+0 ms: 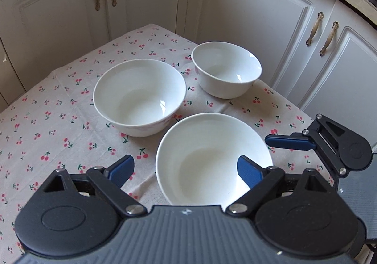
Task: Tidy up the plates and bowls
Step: 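Move the left tool to the rim of a white bowl, then close the left tool on the white bowl's rim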
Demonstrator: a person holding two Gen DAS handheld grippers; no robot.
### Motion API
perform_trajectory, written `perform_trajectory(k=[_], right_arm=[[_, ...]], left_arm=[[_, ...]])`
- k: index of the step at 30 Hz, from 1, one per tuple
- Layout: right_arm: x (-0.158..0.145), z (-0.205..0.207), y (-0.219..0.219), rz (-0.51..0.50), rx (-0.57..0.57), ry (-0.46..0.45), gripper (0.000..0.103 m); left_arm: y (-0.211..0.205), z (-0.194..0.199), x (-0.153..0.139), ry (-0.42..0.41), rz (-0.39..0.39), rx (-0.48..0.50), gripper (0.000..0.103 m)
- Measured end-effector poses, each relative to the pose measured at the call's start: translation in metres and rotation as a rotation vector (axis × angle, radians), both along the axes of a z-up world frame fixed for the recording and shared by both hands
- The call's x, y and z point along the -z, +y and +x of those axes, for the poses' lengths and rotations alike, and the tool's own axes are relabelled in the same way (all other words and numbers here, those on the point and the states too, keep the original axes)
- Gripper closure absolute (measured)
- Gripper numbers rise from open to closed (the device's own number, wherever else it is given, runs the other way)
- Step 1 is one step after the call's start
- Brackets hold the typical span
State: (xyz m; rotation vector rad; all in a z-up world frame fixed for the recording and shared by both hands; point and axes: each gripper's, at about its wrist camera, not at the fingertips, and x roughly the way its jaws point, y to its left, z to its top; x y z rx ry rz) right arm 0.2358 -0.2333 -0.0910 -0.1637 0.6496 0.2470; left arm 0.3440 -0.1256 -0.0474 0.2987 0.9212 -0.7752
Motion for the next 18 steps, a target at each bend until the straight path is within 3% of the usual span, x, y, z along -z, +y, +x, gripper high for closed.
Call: perform_trajectory(k=[4, 9, 18], right_arm=[[-0.0001, 0.0001, 0.0022, -0.01, -0.023, -0.018, 0.002], [-0.001, -0.0008, 0.0052, -0.032, -0.046, -0.033, 0.015], [-0.002, 0.0, 0.0048, -0.03, -0.042, -0.031, 0.016]], left_arm=[[-0.0016, 0.0038, 0.0026, 0.038, -0.028, 0.012, 0.017], [-0.0052, 0.0068, 0.0035, 0.048, -0.04, 0.028, 0.022], [-0.0095, 0.0091, 0.006, 0.063, -0.051, 0.047, 0.026]])
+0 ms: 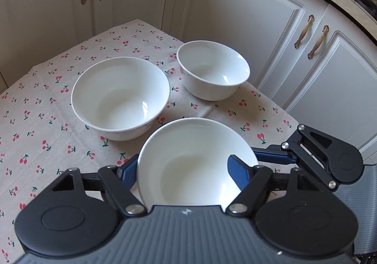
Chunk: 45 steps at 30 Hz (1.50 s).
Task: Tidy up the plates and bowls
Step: 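Close the left tool on the white bowl's rim, then lift and carry the bowl with the left tool toward the plate stack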
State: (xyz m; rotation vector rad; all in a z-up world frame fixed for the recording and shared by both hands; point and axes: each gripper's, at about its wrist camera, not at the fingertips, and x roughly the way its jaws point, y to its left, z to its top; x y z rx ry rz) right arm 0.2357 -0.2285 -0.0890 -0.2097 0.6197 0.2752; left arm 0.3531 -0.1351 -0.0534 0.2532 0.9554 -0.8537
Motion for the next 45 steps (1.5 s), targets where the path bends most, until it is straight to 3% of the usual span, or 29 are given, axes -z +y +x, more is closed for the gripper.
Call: perform_trajectory(k=[12, 28, 45], right_arm=[[-0.006, -0.007, 0.003, 0.004, -0.006, 0.024, 0.016], [-0.032, -0.058, 0.012, 0.012, -0.067, 0.032, 0.016], [-0.032, -0.099, 0.016, 0.023, -0.119, 0.082, 0.016]], left_arm=[[0.004, -0.012, -0.005, 0.007, -0.01, -0.006, 0.026], [0.023, -0.072, -0.026, -0.015, -0.034, -0.041, 0.026], [0.039, -0.12, -0.02, 0.008, -0.049, -0.072, 0.026]])
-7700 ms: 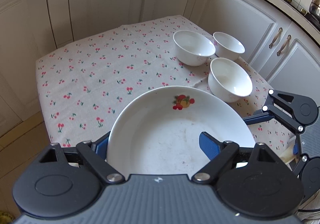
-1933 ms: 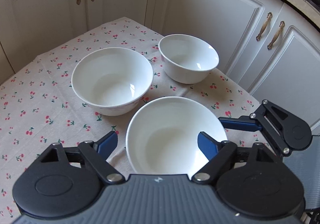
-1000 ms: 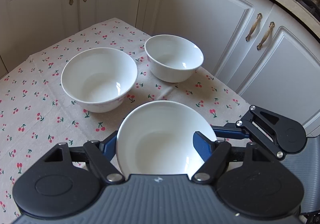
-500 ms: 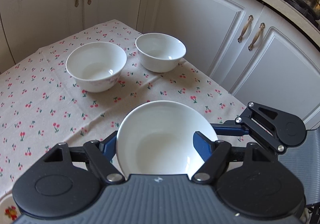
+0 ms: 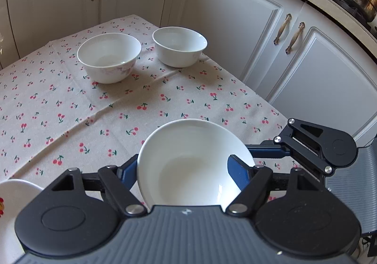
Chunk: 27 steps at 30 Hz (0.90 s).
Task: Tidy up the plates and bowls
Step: 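Lift and carry the bowl with the left tool toward the plate stack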
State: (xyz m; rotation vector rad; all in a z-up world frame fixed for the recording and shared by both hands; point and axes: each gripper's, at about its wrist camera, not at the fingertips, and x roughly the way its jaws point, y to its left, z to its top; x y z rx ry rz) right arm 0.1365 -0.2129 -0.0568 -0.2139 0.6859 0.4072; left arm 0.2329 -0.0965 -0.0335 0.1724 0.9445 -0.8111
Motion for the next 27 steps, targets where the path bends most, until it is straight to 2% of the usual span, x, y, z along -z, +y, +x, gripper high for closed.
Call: perform_trajectory(k=[14, 27], right_arm=[[0.013, -0.003, 0.002, 0.007, -0.014, 0.051, 0.016], [0.014, 0.0, 0.007, 0.009, -0.017, 0.057, 0.016]], left_arm=[[0.004, -0.006, 0.013, 0.03, 0.013, -0.011, 0.026], [0.009, -0.003, 0.015, 0.032, 0.015, -0.026, 0.026]])
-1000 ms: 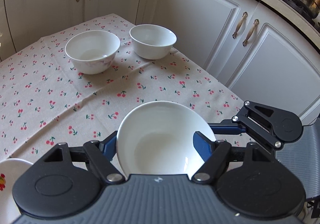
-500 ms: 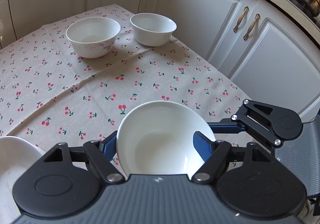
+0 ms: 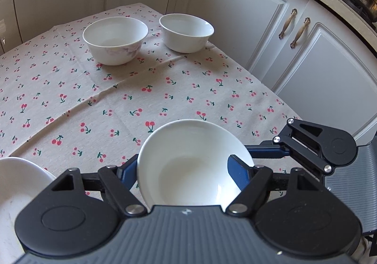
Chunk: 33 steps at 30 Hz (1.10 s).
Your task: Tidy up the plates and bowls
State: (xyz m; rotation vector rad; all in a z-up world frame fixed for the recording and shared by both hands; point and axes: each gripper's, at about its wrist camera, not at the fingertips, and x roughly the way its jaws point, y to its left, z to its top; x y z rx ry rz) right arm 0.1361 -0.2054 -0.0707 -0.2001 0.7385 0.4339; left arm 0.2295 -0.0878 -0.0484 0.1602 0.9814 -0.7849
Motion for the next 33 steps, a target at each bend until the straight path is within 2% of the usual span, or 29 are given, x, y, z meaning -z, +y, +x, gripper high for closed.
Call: perform_trajectory(k=[8, 13, 15, 19, 33], right_arm=[[-0.001, 0.0, 0.002, 0.001, 0.004, -0.004, 0.016], [-0.002, -0.001, 0.001, 0.018, -0.004, -0.003, 0.012], [-0.004, -0.003, 0.0, 0.015, 0.002, -0.029, 0.0], [-0.009, -0.003, -0.007, 0.034, 0.003, -0.034, 0.0], [-0.035, -0.01, -0.039, 0.038, 0.079, -0.127, 0.0]], left_arm=[[0.002, 0.002, 0.002, 0.003, -0.011, -0.007, 0.026], [0.005, 0.002, 0.002, 0.005, -0.023, -0.011, 0.018], [0.006, 0.001, 0.0, -0.009, -0.019, -0.018, 0.015], [0.009, -0.001, -0.008, -0.057, -0.019, -0.034, 0.008], [0.001, -0.006, -0.046, -0.17, -0.027, 0.001, 0.008]])
